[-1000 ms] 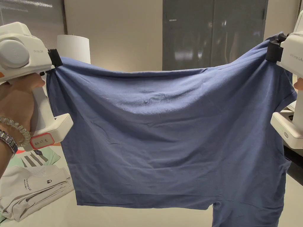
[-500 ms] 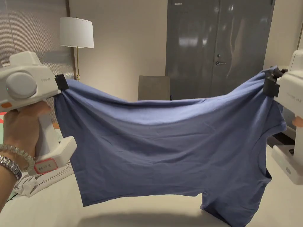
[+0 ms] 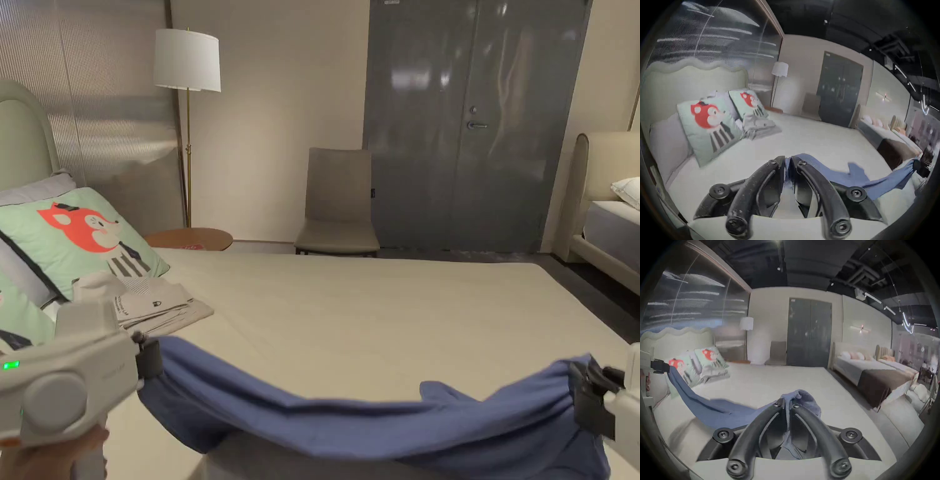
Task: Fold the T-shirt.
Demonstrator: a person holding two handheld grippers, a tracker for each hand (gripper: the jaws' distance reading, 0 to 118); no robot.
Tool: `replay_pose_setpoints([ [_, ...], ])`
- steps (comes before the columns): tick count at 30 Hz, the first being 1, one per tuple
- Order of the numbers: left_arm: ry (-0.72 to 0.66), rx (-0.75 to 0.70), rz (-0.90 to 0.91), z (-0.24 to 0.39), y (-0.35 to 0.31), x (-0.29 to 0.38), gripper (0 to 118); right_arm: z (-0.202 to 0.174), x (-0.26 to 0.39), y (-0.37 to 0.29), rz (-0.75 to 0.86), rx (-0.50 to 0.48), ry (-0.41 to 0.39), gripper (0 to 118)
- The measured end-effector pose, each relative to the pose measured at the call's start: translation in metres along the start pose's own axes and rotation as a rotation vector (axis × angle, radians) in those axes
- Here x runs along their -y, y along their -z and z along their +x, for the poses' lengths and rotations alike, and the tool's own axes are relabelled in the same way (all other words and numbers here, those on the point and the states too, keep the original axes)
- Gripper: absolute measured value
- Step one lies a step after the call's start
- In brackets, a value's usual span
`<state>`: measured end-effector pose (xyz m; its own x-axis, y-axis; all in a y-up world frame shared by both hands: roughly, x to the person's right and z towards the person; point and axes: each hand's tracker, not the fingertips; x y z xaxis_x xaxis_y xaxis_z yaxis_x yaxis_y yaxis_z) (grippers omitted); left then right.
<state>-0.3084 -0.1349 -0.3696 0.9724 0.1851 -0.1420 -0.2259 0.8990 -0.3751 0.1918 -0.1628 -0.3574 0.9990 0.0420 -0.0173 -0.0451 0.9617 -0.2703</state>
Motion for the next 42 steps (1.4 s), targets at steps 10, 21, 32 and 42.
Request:
replay_pose_setpoints([
  [10,0.074,-0.047,-0.338,-0.055,-0.047,0.154,7,-0.011,0.143,-0.095,-0.353,-0.029,-0.068,5],
  [21,0.052,-0.128,-0.546,-0.103,-0.022,0.225,6,0.002,0.227,-0.091,-0.599,0.007,-0.047,5],
  [32,0.082,-0.07,-0.308,-0.079,-0.066,0.192,109,0.013,0.201,-0.119,-0.385,0.005,0.099,88],
  [42,0.052,0.007,0.159,-0.022,-0.131,0.125,0,-0.002,0.116,-0.146,0.103,0.126,0.149,9],
])
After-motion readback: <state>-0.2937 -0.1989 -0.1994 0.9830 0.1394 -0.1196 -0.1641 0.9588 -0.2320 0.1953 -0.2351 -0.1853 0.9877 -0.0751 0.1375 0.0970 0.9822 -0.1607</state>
